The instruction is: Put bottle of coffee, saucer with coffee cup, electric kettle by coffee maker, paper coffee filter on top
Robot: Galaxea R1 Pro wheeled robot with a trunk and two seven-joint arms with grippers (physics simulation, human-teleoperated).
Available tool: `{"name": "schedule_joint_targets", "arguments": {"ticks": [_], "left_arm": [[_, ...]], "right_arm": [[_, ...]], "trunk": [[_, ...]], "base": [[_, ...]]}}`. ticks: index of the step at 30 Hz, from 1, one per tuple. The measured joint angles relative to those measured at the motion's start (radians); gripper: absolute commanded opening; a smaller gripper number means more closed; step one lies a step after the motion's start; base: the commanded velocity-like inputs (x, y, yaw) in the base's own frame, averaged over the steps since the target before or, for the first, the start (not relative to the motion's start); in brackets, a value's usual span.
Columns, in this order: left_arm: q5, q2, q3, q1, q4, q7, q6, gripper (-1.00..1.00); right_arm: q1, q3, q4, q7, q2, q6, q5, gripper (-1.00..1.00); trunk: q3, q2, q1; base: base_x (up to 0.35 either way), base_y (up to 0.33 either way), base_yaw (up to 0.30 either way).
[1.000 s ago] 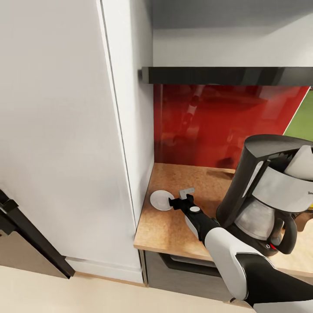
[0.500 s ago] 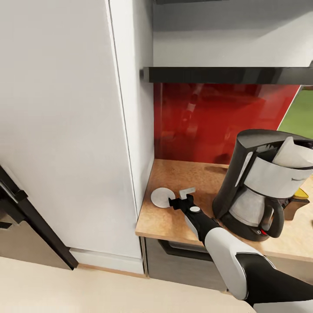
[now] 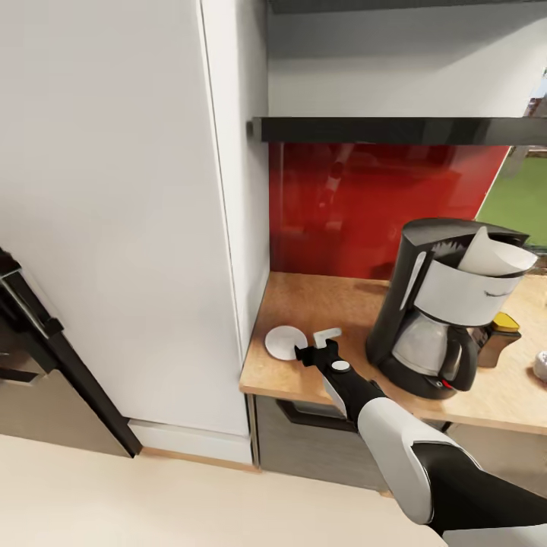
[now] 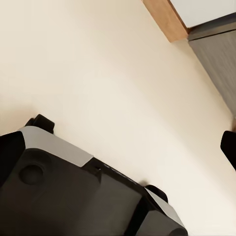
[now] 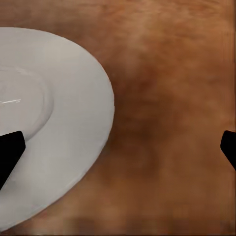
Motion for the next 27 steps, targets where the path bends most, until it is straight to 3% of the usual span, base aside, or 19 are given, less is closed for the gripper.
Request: {"name": "schedule_joint_targets", "arguments": {"ticks": [21,23,27], "left_arm": [[0.001,-0.002,-0.007,-0.006,-0.011,0.001,0.005,1.0],[0.001,-0.005,-0.01,-0.01,-0.013,0.0,0.011,1.0],[0.002,-0.008,-0.012,-0.011,-0.03,0.0,0.016,1.0]], "right_arm": [[0.0,0.003,-0.031,0.01,0.0,0.011,0.001,1.0],[0.0,0.006,-0.113,0.031,0.0,0.042,0.003,1.0],[0.0,0.025,-0.228,0.145,0.0,0.185,0.004,1.0]], "trunk": [[0.0,0.0,0.0],[0.0,0.0,0.0],[0.0,0.0,0.0]], "base": [[-0.03,0.0,0.0],[0.0,0.0,0.0],[0.0,0.0,0.0]]}}
